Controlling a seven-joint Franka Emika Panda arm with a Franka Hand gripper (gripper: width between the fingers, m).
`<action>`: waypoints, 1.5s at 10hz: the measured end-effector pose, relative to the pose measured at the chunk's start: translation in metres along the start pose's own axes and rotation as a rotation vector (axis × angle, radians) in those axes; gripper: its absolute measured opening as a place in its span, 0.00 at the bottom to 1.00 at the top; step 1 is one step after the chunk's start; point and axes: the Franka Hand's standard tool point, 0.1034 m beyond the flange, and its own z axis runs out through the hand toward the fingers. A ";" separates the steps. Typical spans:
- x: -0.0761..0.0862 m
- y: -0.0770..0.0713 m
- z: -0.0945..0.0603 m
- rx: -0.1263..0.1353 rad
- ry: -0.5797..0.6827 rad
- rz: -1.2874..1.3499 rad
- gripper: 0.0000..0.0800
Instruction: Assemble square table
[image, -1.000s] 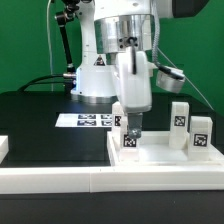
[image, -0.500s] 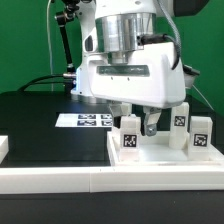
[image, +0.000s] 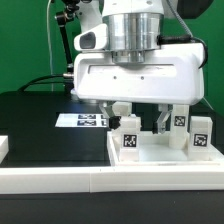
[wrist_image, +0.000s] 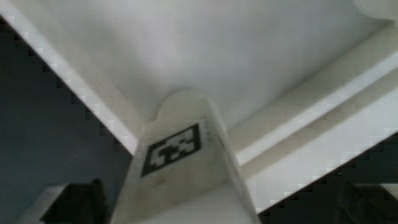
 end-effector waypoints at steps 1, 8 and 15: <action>0.000 -0.001 0.000 0.000 0.000 -0.038 0.81; 0.004 0.007 0.000 -0.011 0.003 -0.331 0.49; 0.007 0.015 0.000 -0.023 0.012 -0.129 0.37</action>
Offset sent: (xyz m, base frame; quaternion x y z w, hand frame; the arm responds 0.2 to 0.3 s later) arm 0.0020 0.0004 0.0023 -0.0121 -0.0001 -0.1977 0.9802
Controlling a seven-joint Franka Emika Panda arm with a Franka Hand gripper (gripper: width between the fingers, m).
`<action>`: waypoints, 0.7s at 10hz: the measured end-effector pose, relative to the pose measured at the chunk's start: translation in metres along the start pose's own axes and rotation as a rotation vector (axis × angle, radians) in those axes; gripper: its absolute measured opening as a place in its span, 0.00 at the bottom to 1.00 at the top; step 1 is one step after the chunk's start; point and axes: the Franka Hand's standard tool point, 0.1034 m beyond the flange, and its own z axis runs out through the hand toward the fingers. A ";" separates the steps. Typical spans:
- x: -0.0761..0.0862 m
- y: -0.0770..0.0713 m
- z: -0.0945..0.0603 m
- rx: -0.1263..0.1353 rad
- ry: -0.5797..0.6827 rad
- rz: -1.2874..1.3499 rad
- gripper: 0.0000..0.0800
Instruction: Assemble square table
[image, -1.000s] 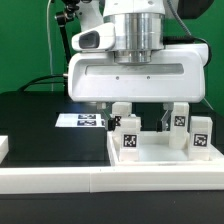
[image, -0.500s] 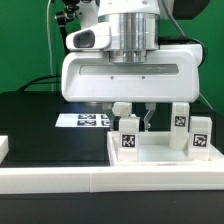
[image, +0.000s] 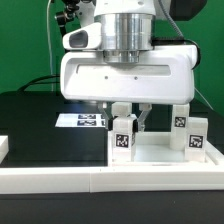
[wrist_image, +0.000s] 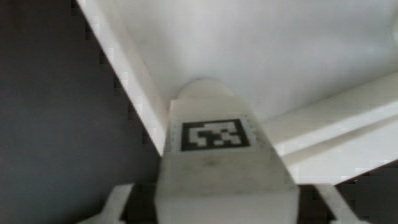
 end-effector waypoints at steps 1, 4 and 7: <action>0.000 0.000 0.000 0.000 0.000 -0.008 0.37; -0.006 -0.009 -0.002 -0.005 -0.009 0.059 0.47; -0.020 -0.032 -0.003 -0.028 -0.014 0.190 0.78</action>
Offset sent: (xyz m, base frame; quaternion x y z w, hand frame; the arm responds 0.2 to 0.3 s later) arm -0.0090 0.0092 0.0100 -0.0684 -0.0063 0.0660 0.9955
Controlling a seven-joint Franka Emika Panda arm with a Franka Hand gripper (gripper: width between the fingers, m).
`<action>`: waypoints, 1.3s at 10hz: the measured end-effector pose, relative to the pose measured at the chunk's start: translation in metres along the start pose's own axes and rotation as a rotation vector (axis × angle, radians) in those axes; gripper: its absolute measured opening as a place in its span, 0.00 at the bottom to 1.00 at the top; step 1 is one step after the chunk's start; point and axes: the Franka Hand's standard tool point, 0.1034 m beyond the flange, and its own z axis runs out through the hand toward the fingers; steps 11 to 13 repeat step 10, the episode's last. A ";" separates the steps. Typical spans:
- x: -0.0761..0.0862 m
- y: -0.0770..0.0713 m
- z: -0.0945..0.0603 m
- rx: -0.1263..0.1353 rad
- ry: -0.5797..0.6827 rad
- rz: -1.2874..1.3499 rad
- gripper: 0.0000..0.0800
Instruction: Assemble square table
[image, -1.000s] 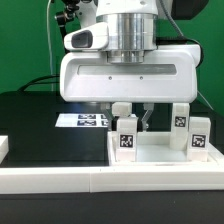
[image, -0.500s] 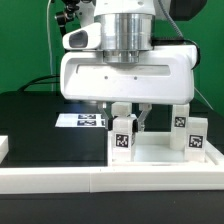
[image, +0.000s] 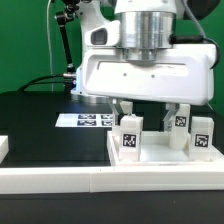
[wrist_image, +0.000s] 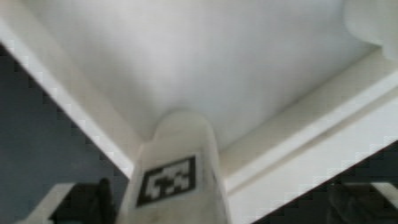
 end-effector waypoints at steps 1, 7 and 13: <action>-0.003 -0.004 0.000 0.001 -0.001 -0.004 0.78; -0.002 -0.003 0.001 0.000 -0.001 -0.006 0.81; -0.002 -0.003 0.001 0.000 -0.001 -0.006 0.81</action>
Offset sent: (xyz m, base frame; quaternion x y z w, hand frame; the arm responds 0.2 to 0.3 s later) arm 0.0000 0.0000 0.0000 0.0000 0.0000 0.0000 1.0000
